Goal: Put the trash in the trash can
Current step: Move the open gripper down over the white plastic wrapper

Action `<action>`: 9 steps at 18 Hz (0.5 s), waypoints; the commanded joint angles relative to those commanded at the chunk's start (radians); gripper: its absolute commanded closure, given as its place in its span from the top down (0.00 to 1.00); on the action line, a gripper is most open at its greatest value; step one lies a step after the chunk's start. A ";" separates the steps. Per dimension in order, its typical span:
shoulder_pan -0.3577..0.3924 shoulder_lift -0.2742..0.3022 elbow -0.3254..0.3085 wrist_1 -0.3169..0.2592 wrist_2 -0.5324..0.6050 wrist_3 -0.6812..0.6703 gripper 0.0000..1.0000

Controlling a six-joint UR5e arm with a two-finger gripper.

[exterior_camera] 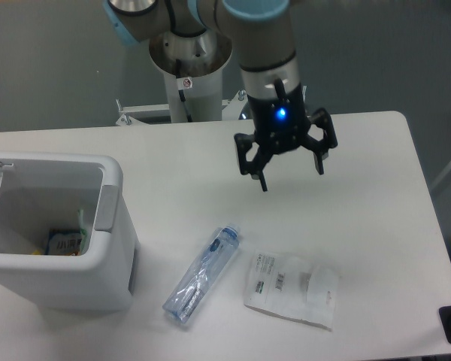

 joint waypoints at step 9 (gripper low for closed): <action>0.043 -0.164 0.022 0.024 0.008 -0.006 1.00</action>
